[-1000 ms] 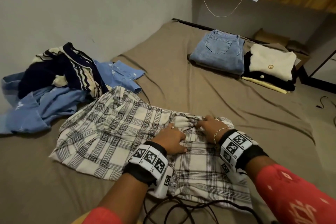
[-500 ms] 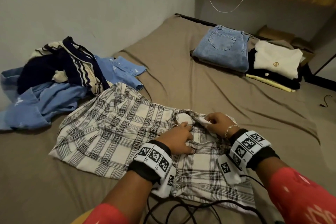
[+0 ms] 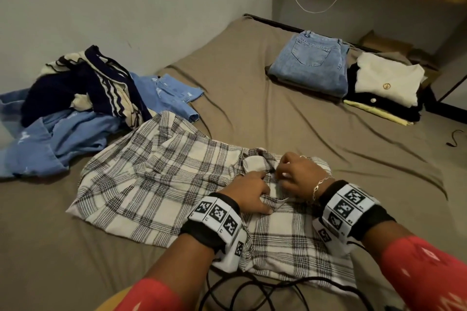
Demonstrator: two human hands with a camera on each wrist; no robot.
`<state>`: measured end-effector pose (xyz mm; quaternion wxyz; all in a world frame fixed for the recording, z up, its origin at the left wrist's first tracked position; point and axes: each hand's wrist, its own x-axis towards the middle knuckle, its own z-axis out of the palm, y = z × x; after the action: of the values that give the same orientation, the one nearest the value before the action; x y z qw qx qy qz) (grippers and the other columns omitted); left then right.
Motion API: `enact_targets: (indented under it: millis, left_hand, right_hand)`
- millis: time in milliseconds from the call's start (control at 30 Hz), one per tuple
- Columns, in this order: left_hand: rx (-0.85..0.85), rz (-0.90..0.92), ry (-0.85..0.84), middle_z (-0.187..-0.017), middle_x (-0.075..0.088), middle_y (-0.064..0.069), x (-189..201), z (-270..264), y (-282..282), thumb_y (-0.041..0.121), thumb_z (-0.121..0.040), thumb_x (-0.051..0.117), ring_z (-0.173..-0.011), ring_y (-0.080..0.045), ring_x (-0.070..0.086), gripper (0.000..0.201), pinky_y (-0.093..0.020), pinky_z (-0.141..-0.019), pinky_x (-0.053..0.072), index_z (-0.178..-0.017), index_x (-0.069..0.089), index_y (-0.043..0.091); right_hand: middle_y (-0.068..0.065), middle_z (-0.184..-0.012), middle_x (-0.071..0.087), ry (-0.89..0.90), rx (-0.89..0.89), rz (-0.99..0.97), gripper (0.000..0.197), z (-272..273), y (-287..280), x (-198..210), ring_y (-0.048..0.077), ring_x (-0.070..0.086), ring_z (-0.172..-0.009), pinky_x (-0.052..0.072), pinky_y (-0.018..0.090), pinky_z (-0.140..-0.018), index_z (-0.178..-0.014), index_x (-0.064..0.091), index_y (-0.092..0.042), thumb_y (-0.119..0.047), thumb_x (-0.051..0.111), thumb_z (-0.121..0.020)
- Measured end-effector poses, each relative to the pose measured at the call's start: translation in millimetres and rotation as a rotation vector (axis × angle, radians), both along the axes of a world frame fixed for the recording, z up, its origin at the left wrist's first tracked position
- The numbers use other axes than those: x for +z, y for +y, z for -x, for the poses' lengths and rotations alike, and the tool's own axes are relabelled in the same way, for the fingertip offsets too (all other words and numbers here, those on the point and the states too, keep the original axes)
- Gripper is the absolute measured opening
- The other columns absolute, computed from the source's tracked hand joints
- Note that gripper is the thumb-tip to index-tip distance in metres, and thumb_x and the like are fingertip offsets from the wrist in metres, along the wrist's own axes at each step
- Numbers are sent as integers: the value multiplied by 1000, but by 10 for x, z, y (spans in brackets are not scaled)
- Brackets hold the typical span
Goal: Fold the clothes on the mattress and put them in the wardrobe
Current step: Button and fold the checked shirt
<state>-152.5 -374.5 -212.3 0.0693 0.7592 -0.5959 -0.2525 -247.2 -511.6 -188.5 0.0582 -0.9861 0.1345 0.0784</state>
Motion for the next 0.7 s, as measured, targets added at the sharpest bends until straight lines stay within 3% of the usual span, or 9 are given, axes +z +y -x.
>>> enact_targets:
  millis: [67, 100, 167, 233, 333, 400, 500, 600, 700]
  left_hand:
    - [-6, 3, 1, -154, 18, -14, -10, -7, -1, 39, -85, 62, -139, -28, 21, 43, -42, -110, 26, -111, 61, 5]
    - [-9, 4, 3, -153, 19, -15, -13, -10, -3, 39, -85, 62, -139, -28, 21, 43, -41, -110, 27, -111, 61, 4]
    - [-11, 4, 14, -154, 18, -15, -14, -20, -1, 37, -85, 62, -139, -29, 21, 43, -40, -110, 27, -110, 61, 3]
    - [-13, 8, 26, -153, 19, -16, -2, -17, 3, 36, -85, 62, -137, -29, 24, 40, -38, -109, 28, -107, 61, 1]
    - [-10, 14, 36, -150, 24, -16, 21, -6, 5, 34, -86, 62, -134, -30, 30, 39, -40, -107, 32, -105, 62, 0]
    - [-7, 12, 36, -150, 25, -16, 34, 1, 5, 35, -86, 62, -134, -30, 30, 39, -40, -107, 32, -106, 62, 1]
    - [-8, 12, 29, -147, 28, -16, 43, 7, 8, 36, -87, 60, -134, -29, 29, 40, -40, -107, 31, -106, 61, 1]
    - [-10, 22, 25, -145, 31, -16, 41, 10, 13, 37, -87, 61, -133, -28, 30, 39, -41, -105, 32, -104, 61, 2]
    - [-12, 33, 22, -142, 34, -16, 50, 15, 12, 36, -86, 61, -130, -27, 32, 38, -39, -103, 34, -103, 61, 2]
  right_hand:
    - [9, -121, 46, 205, -63, 110, 47, -31, 50, -15, 29, 53, -109, 43, 31, -86, -129, 47, -21, -31, 58, -85]
    - [9, -122, 48, 239, -105, 125, 48, -39, 40, -17, 29, 53, -110, 43, 32, -89, -133, 43, -24, -29, 57, -87]
    - [3, -112, 58, 174, -203, 29, 30, -45, -22, 12, 25, 56, -109, 40, 27, -91, -120, 56, -23, -20, 54, -90]
    - [4, -102, 66, 29, -365, -268, 18, -19, -132, 19, 25, 61, -103, 42, 26, -86, -96, 65, -20, -7, 56, -87]
    - [14, -98, 65, -76, -446, -524, 27, 45, -227, 17, 26, 60, -84, 42, 25, -65, -103, 62, -13, 4, 55, -83]
    - [10, -104, 60, 20, -367, -386, 35, 53, -231, -27, 22, 55, -89, 38, 25, -68, -116, 53, -11, -7, 62, -83]
    - [9, -112, 58, 47, -247, 2, 38, 56, -212, -76, 28, 57, -102, 41, 29, -80, -119, 45, -15, -28, 59, -87]
    - [11, -112, 55, -3, -191, 222, 30, 53, -172, -19, 32, 59, -98, 45, 35, -75, -120, 46, -14, -25, 45, -91]
    - [12, -117, 49, 31, -147, 204, 33, 43, -165, 28, 34, 57, -101, 45, 37, -78, -125, 42, -10, -20, 43, -93]
